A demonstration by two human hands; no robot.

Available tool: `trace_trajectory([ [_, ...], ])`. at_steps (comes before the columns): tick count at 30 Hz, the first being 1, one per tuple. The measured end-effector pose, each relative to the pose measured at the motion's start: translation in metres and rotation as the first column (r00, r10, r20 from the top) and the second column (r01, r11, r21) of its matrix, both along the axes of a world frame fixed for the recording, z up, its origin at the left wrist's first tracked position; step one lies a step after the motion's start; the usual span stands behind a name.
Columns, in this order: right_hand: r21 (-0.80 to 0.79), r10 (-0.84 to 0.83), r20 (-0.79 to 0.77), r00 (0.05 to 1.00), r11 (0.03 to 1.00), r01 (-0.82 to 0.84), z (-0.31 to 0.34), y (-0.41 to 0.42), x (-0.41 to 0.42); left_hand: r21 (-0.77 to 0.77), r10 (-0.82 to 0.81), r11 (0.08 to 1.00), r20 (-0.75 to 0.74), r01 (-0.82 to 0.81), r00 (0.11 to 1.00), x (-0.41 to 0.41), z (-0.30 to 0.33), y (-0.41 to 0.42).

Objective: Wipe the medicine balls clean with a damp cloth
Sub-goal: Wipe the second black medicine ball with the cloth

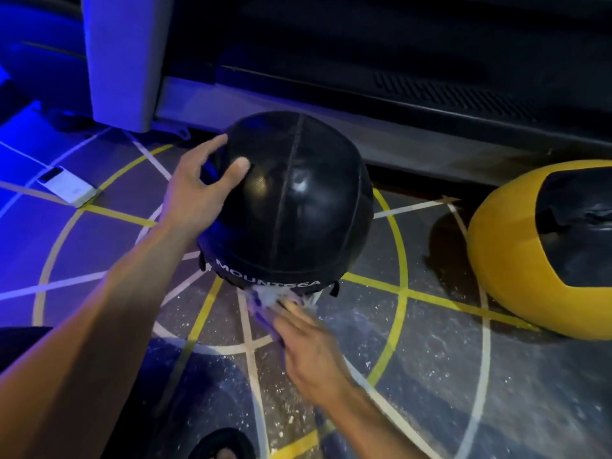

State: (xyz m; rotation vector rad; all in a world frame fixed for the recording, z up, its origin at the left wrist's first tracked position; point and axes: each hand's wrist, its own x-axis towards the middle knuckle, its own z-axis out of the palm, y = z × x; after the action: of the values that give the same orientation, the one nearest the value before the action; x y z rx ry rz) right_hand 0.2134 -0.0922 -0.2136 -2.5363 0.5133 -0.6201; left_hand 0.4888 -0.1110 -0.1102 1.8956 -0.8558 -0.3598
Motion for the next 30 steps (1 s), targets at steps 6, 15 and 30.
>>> trace_trajectory([
  [6,0.588,-0.579,-0.122,0.806,0.612,0.529,-0.003,-0.093,-0.069,0.027,0.122,0.992,-0.338,-0.120,0.933,-0.010,-0.042,0.040],
  [15,0.911,-0.685,-0.365,0.631,-0.123,0.394,-0.003,-0.179,0.001,0.016,0.087,0.994,-0.711,-0.108,0.698,-0.034,-0.077,0.060],
  [30,0.763,-0.729,-0.221,0.648,0.285,0.580,0.092,-0.177,-0.105,-0.063,-0.187,0.981,-0.543,0.183,0.819,-0.063,0.011,0.026],
])
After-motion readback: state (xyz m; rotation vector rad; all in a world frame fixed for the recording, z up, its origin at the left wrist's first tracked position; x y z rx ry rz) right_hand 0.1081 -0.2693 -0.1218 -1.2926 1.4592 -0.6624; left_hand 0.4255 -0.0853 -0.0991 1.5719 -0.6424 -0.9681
